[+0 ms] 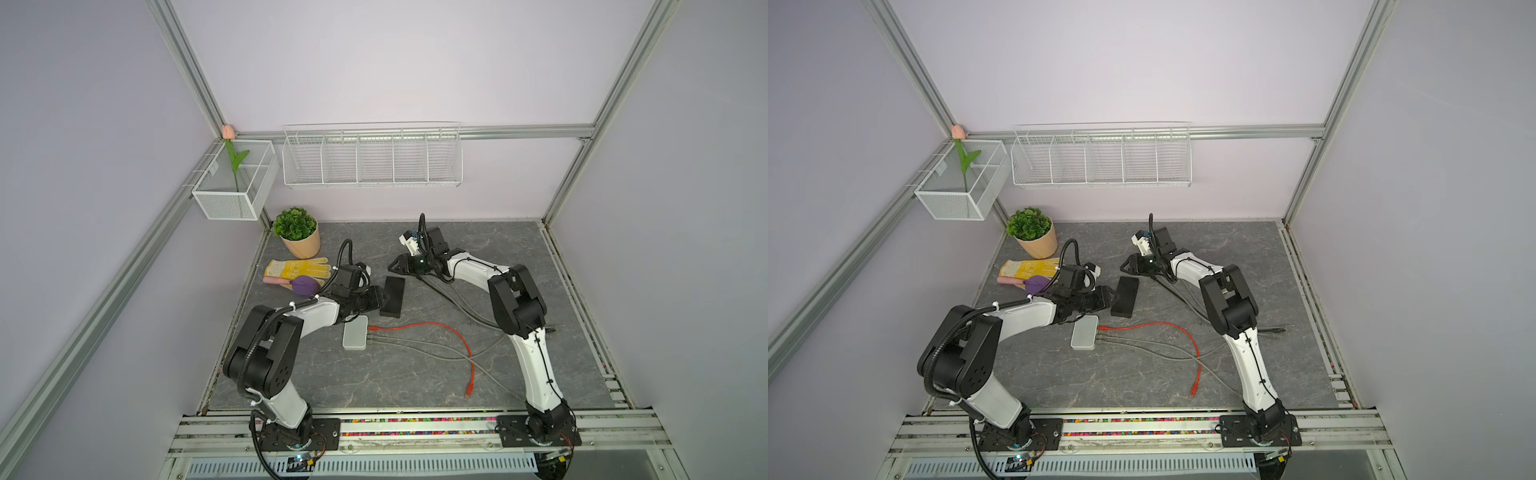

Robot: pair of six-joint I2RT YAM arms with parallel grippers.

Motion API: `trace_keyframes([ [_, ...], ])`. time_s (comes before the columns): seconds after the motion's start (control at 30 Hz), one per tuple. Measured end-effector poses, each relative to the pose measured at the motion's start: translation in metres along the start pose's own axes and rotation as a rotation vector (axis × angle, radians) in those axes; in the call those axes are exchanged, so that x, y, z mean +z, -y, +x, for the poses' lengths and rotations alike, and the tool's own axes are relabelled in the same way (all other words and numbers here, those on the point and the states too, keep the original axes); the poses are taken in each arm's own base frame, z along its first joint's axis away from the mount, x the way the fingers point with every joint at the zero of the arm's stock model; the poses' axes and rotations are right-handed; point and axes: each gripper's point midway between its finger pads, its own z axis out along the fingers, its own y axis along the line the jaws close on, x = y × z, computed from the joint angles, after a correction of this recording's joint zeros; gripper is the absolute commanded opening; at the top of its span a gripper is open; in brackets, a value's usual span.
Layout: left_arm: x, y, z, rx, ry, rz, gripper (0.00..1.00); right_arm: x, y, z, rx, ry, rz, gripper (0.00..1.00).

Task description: Insert the plug into the switch port

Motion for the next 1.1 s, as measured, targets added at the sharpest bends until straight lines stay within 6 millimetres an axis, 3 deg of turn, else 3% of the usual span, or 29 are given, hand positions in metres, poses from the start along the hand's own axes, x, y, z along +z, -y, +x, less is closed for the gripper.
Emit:
trace_keyframes([
  [0.1, -0.022, 0.018, -0.014, 0.027, 0.058, 0.027, 0.5, -0.032, -0.03, -0.017, -0.066, 0.046, 0.009, 0.51],
  [0.23, -0.059, 0.045, -0.03, 0.075, 0.15, 0.074, 0.51, -0.088, -0.077, -0.039, -0.188, 0.133, 0.032, 0.52],
  [0.33, -0.089, 0.058, -0.03, 0.104, 0.205, 0.101, 0.52, -0.129, -0.102, -0.043, -0.271, 0.183, 0.063, 0.53],
  [0.4, -0.106, 0.064, -0.026, 0.119, 0.234, 0.116, 0.52, -0.153, -0.107, -0.039, -0.309, 0.204, 0.102, 0.54],
  [0.57, -0.149, 0.08, -0.006, 0.183, 0.3, 0.168, 0.54, -0.192, -0.081, -0.01, -0.347, 0.196, 0.267, 0.55],
  [0.77, -0.184, 0.086, 0.017, 0.227, 0.362, 0.224, 0.54, -0.203, -0.027, 0.042, -0.324, 0.084, 0.453, 0.53],
  [0.93, -0.197, 0.082, 0.04, 0.237, 0.375, 0.264, 0.55, -0.208, 0.001, 0.084, -0.296, -0.003, 0.537, 0.53],
  [1.1, -0.195, 0.073, 0.055, 0.21, 0.367, 0.281, 0.55, -0.211, 0.016, 0.095, -0.292, -0.034, 0.6, 0.49],
])
